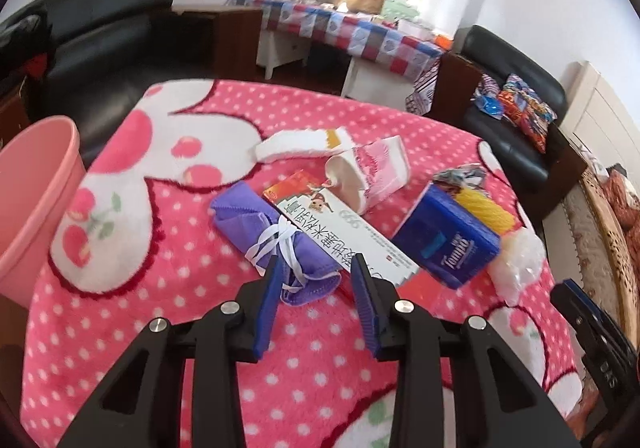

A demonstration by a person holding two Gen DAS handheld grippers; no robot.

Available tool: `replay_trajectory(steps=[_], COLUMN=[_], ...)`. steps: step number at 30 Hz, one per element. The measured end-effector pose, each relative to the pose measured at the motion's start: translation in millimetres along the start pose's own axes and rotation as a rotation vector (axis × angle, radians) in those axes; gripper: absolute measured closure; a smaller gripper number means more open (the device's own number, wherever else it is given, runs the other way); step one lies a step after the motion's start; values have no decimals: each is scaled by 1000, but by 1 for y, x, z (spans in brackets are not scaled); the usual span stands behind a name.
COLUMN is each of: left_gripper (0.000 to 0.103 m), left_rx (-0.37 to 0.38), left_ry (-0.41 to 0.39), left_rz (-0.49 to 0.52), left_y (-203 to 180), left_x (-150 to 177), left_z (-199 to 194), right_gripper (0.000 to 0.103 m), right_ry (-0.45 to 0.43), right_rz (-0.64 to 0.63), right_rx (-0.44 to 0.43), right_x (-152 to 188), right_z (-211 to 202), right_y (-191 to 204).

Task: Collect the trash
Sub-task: 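Grasp purple folded bag with left tool while right tool grasps white plastic bag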

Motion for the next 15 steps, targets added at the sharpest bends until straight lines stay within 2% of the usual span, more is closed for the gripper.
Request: replay_trajectory(steps=[3,7,12,14,15], left_gripper=[72,88,92,94,94], left_rx=[-10,-13,-27,-32,-32], left_ry=[20,14,-14,-23,-27], left_rz=[-15,0,12,10,5], left_y=[3,10,22,27,31], left_x=[3,6,8,10,11], left_z=[8,5,-7,-12,-15], right_gripper=[73,73,73,67,57], right_ry=[3,-2,-12,-10,-16], right_rz=[10,16,47,51,57], right_rx=[-4,-9,-31,-33,-33], right_x=[0,-1,-2,-1,-1], right_z=[2,4,4,4,3], right_y=[-3,-6,-11,-12,-13])
Point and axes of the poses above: each gripper's, at about its wrist camera, not at the fingertips, and z roughly the way its jaws point, y to its left, x to its underside, the point moved 5 cm from there along z, roughly the way its jaws point, and after that the axes turned 8 degrees about -x, right-handed, at the moved point
